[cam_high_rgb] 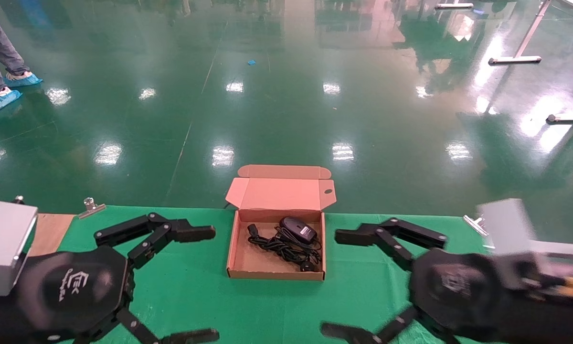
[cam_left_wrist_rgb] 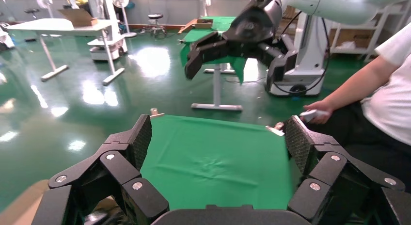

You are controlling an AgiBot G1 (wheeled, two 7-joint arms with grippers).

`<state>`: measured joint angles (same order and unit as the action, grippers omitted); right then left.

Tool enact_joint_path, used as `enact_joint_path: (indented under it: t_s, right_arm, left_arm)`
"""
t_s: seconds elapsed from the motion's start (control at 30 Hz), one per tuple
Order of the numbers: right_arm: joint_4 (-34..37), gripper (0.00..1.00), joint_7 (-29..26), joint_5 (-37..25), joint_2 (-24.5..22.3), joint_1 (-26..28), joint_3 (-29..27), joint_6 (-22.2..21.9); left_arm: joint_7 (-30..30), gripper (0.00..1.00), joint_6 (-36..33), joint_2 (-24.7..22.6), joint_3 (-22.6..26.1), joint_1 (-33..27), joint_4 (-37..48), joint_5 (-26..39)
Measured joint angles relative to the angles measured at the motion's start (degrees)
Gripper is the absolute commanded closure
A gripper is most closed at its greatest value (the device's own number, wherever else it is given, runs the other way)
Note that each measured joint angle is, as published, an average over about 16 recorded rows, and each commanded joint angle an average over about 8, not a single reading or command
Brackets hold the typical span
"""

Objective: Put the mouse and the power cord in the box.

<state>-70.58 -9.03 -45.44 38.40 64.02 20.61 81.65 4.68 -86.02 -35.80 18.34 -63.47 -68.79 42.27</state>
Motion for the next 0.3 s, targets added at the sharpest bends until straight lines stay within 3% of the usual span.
enact_joint_path:
  t_s: [0.3]
  right_arm:
    - [-3.0,0.0,-1.6,3.6,-3.4,-2.4,-4.6,4.0]
  left_arm:
    - [5.7,0.0,0.3,0.7,-2.2,1.8,-4.6,-0.4]
